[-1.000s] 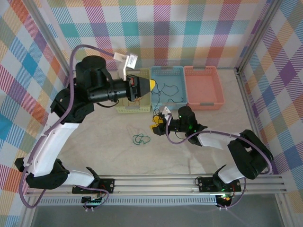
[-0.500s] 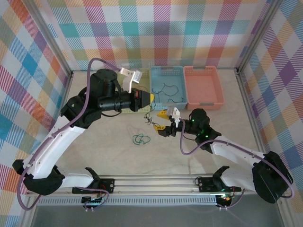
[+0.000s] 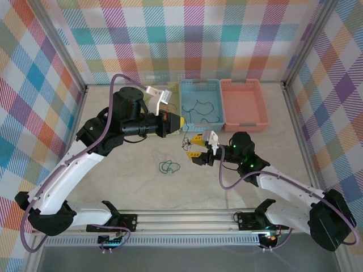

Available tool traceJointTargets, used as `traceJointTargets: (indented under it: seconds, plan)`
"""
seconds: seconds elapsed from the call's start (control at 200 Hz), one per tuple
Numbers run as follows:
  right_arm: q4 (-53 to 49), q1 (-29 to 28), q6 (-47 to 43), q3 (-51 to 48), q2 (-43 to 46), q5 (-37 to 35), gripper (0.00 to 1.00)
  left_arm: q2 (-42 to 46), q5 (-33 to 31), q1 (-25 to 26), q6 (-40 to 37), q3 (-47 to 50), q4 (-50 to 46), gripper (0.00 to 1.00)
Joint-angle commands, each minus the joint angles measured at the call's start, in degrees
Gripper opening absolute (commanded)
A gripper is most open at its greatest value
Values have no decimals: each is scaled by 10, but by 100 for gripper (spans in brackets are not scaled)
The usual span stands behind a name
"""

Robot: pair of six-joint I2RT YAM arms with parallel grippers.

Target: Untangle the cables

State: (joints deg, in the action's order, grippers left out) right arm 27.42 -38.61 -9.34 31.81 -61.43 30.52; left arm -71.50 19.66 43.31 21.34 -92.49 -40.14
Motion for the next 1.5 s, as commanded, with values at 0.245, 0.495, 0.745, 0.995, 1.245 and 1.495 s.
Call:
traceJointTargets:
  seconds: [0.245, 0.495, 0.745, 0.995, 1.245, 1.495]
  plan:
    - [-22, -5, -43, -5, -26, 0, 51, 11, 13, -3, -12, -7, 6, 0]
    - [-32, -6, -61, -5, -36, 6, 37, 13, 17, -3, -12, -8, 2, 0]
    - [-33, -7, -64, -6, -40, 9, 14, 18, 15, -2, -17, -7, -4, 0]
    - [-4, -7, -52, -24, -24, -15, 0, 37, -30, -3, -33, -3, -26, 0]
    - [40, 5, -9, -54, -9, -49, 0, 81, -185, -21, -67, 11, -103, 0]
    - [71, 40, 59, -68, -12, -83, 0, 162, -284, -81, -93, 69, -142, 0]
